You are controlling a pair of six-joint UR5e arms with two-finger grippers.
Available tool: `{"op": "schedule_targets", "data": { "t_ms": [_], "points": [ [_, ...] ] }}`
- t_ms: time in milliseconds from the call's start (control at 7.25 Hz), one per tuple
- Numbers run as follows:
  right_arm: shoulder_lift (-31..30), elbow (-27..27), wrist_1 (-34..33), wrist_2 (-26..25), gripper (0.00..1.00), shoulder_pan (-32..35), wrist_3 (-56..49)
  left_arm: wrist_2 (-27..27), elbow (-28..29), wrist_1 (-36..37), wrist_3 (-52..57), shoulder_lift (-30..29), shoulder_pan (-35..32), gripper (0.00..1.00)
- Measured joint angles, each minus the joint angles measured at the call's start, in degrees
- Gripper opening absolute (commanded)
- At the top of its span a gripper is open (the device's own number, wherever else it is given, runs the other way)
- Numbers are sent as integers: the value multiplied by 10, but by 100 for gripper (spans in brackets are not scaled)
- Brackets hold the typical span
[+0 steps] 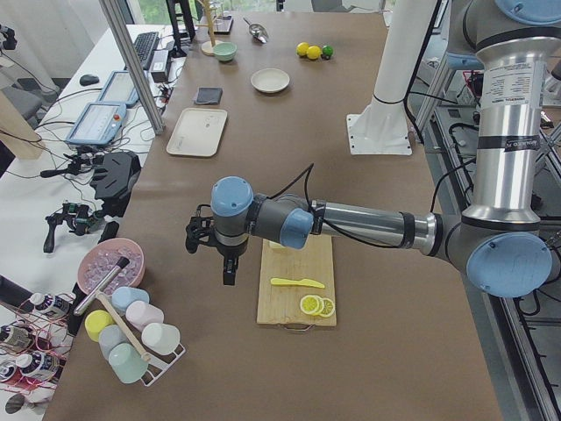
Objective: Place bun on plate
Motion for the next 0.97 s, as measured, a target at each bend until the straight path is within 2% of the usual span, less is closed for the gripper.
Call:
{"op": "schedule_targets", "data": {
  "t_ms": [690, 966],
  "points": [
    [3, 6, 0, 0, 100, 0, 1, 12, -5, -41, 5, -4, 32, 98],
    [5, 12, 1, -1, 100, 0, 3, 51, 11, -47, 2, -11, 42, 98]
  ]
}}
